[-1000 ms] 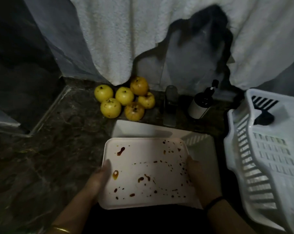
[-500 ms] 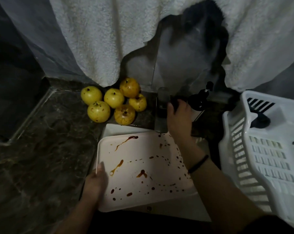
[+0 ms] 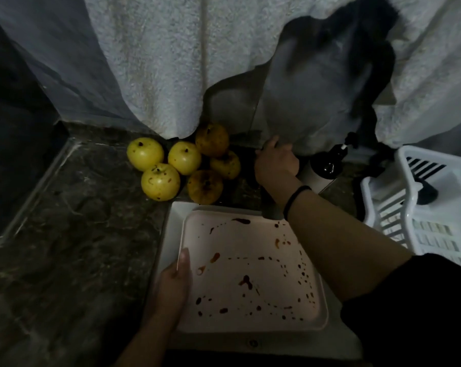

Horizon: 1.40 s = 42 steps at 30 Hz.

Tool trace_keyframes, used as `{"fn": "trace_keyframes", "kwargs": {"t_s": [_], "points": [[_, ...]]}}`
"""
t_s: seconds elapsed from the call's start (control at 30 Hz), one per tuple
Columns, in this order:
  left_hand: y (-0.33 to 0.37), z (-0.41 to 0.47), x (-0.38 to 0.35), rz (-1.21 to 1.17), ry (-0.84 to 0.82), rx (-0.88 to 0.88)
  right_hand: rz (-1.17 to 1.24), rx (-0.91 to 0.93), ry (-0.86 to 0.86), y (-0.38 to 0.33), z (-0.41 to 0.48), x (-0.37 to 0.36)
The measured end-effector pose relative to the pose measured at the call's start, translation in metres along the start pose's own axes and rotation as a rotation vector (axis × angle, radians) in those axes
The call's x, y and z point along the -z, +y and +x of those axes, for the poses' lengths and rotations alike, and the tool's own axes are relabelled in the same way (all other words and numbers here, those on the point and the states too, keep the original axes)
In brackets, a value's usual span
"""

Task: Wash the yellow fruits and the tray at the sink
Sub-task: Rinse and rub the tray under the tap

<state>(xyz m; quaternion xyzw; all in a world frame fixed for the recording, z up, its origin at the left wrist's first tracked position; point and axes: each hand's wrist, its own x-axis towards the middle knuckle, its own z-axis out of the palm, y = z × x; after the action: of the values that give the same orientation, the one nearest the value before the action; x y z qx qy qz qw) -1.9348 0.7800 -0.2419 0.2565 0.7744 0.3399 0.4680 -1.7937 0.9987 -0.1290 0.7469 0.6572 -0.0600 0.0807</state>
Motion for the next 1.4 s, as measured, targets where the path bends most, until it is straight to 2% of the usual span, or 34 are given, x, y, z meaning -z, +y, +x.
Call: {"fn": "trace_keyframes", "kwargs": {"t_s": [0.17, 0.53, 1.17, 1.3, 1.4], "points": [[0.003, 0.001, 0.001, -0.117, -0.087, -0.031, -0.023, 0.024, 0.004, 0.0, -0.002, 0.006], [0.0, 0.017, -0.003, -0.113, -0.162, -0.016, -0.048, 0.044, -0.005, 0.0, 0.002, 0.012], [0.011, 0.011, 0.0, -0.091, -0.164, -0.054, -0.117, 0.073, 0.005, 0.001, 0.012, 0.01], [0.011, 0.011, 0.0, -0.096, -0.139, -0.055, 0.022, 0.072, -0.041, 0.006, 0.016, 0.013], [0.013, 0.011, 0.002, -0.089, -0.138, -0.038, 0.427, 0.016, -0.057, 0.022, 0.004, 0.019]]}}
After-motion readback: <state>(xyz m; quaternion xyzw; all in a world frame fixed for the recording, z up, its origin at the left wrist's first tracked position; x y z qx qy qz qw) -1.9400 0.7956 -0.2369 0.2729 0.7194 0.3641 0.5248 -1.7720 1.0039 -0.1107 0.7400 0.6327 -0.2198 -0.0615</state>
